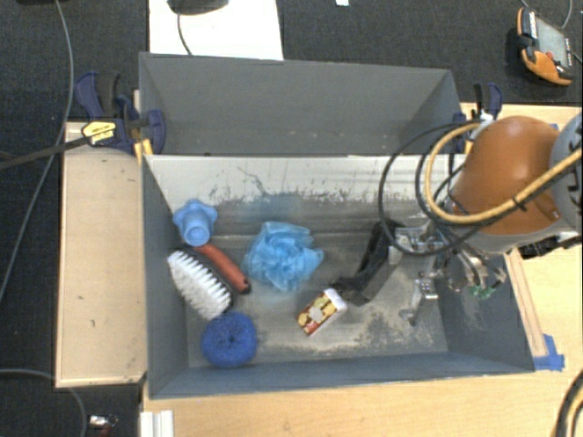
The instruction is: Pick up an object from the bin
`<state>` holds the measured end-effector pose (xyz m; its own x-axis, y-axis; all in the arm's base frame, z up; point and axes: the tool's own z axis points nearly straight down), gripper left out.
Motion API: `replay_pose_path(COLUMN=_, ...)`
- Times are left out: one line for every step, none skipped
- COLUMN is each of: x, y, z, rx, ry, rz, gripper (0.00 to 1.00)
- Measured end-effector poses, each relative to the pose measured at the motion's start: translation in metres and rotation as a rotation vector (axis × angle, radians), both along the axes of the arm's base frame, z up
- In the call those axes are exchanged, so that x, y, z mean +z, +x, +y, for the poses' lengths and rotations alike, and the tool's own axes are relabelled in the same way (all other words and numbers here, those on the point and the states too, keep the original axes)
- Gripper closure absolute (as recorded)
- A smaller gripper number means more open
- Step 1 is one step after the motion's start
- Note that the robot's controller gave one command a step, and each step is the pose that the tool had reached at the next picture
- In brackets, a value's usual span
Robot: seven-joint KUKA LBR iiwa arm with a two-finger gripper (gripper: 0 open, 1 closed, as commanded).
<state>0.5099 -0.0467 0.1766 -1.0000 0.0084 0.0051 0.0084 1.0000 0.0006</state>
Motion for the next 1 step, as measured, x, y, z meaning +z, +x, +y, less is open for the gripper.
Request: replay_pose_path(x=0.0042, y=0.0018, z=0.0001, rx=0.003, ry=-0.001, rz=-0.008, gripper=0.00)
